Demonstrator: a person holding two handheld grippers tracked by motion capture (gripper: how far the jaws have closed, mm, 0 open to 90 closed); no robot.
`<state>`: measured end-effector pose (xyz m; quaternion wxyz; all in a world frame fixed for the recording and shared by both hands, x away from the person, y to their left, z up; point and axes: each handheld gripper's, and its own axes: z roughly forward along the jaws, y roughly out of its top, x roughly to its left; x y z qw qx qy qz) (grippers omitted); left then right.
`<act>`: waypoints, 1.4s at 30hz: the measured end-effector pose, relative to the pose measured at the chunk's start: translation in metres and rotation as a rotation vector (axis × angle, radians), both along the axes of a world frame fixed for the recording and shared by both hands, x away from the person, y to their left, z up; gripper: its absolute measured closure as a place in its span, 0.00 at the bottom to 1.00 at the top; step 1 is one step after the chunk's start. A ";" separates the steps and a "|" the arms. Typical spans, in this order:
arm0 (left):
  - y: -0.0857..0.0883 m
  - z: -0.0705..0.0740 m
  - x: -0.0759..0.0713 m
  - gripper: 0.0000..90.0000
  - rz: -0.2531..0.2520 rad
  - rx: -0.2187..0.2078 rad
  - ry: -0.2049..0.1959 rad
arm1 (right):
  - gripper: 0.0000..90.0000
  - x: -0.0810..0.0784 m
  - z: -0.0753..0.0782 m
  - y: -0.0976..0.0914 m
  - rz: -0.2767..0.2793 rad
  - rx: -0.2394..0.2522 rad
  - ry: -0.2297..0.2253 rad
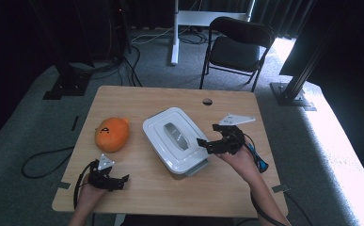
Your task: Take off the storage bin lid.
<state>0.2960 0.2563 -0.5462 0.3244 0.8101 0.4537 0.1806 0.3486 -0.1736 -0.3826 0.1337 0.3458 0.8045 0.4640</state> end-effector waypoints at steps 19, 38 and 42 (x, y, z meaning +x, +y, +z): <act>-0.001 -0.001 0.000 0.00 0.016 0.016 0.000 | 0.15 0.019 -0.022 0.075 0.066 -0.120 0.067; -0.001 -0.001 0.000 0.00 0.007 0.019 -0.001 | 0.51 0.019 -0.028 0.085 0.068 -0.143 0.035; -0.001 -0.001 0.000 0.00 0.008 0.019 -0.001 | 0.65 0.016 -0.028 0.084 0.077 -0.162 0.028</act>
